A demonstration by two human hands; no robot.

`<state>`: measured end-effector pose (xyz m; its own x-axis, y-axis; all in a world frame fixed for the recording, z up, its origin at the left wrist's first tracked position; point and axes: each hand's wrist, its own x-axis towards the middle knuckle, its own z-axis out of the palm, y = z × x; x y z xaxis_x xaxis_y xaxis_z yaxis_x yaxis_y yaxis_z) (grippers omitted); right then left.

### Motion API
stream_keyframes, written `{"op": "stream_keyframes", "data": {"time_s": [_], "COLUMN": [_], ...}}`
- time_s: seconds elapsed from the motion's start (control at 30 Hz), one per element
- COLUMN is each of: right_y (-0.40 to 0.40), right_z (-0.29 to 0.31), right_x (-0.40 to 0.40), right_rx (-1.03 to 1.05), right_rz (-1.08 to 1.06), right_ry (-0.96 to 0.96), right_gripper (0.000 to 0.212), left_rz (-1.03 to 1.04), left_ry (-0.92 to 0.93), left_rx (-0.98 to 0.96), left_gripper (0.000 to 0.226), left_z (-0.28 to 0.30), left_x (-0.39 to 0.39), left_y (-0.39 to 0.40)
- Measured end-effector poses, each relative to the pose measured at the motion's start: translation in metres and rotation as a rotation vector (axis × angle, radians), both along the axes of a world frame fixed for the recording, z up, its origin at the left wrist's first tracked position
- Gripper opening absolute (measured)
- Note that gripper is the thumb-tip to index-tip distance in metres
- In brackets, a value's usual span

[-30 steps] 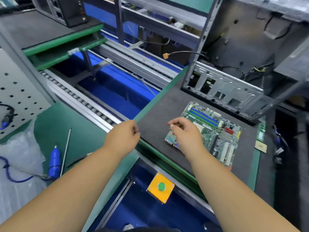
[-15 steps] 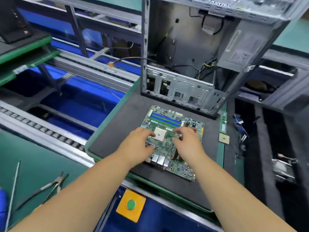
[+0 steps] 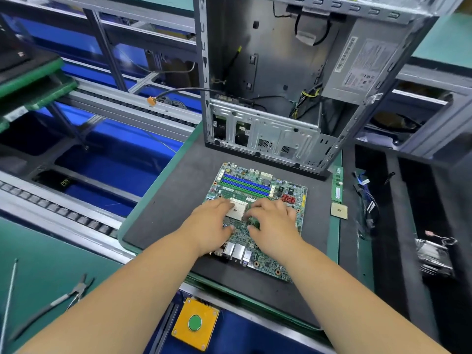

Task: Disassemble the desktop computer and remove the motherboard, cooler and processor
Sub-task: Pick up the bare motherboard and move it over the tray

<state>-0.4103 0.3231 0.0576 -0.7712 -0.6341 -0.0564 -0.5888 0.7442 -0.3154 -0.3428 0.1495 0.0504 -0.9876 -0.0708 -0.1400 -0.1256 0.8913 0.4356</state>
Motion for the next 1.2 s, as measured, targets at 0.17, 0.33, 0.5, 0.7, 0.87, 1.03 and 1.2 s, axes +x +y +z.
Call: {"op": "stream_keyframes", "data": {"time_s": [0.17,0.33,0.5,0.7,0.87,1.03,1.2], "right_y": [0.001,0.002,0.002,0.014,0.045,0.050,0.051], "right_z": [-0.004,-0.004,-0.003,0.005,0.008,0.008,0.015], "right_x": [0.008,0.012,0.018,0.004,-0.013,-0.014,-0.023], "right_rx": [-0.003,0.075,0.201,0.001,-0.322,-0.575,-0.715], "right_rz": [0.016,0.056,0.118,-0.148,-0.786,-0.951,-1.094], "right_ry": [0.091,0.146,0.236,0.037,-0.339,-0.705,-0.795], "right_gripper": [0.033,0.035,0.032,0.039,0.055,0.055,0.036], "left_rz": [-0.012,-0.003,-0.013,0.247,0.567,0.735,0.812], "left_ry": [-0.003,-0.010,-0.015,0.135,-0.058,-0.106,-0.173], "left_rx": [0.040,0.040,0.048,0.180,0.379,0.628,0.648], "left_gripper": [0.057,0.055,0.055,0.052,0.054,0.047,0.004], "left_z": [-0.001,-0.003,-0.003,0.003,0.012,0.016,0.021], "left_x": [0.001,0.004,0.004,0.011,0.008,0.000,-0.013], "left_y": [-0.002,0.001,0.000,-0.009,-0.020,-0.020,-0.020]}}
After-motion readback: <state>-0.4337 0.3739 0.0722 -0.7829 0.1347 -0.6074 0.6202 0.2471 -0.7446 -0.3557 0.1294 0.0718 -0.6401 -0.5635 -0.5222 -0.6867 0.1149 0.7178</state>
